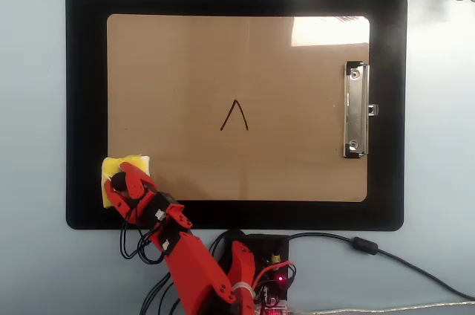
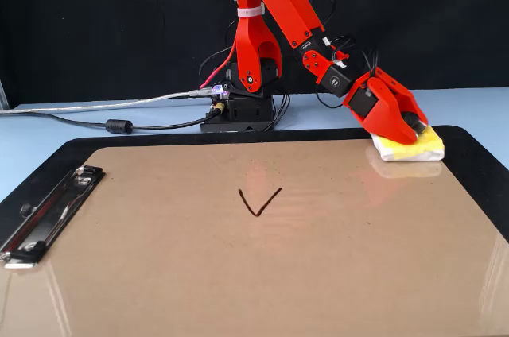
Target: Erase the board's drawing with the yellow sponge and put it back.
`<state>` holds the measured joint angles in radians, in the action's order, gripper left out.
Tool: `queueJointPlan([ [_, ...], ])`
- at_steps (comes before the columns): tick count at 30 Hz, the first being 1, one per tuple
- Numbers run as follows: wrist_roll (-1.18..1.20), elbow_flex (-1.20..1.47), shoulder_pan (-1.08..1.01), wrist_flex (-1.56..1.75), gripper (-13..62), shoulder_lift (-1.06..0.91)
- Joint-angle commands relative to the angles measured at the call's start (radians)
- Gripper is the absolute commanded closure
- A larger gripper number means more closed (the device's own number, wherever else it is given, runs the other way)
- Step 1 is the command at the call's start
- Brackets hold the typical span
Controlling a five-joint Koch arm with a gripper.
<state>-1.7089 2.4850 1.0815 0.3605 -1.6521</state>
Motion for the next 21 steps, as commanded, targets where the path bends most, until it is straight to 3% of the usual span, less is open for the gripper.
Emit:
queueJointPlan([
  [1,-0.021,-0.014,-0.020,0.072,57.3,-0.015],
  [7,-0.034,-0.025,-0.037,0.061,57.4,-0.048],
  [12,-0.034,-0.098,-0.175,-0.247,57.4,-0.302],
  [18,0.018,-0.359,-0.528,-1.049,57.4,-0.574],
  [21,0.141,-0.350,-0.792,-1.037,57.4,-0.569],
])
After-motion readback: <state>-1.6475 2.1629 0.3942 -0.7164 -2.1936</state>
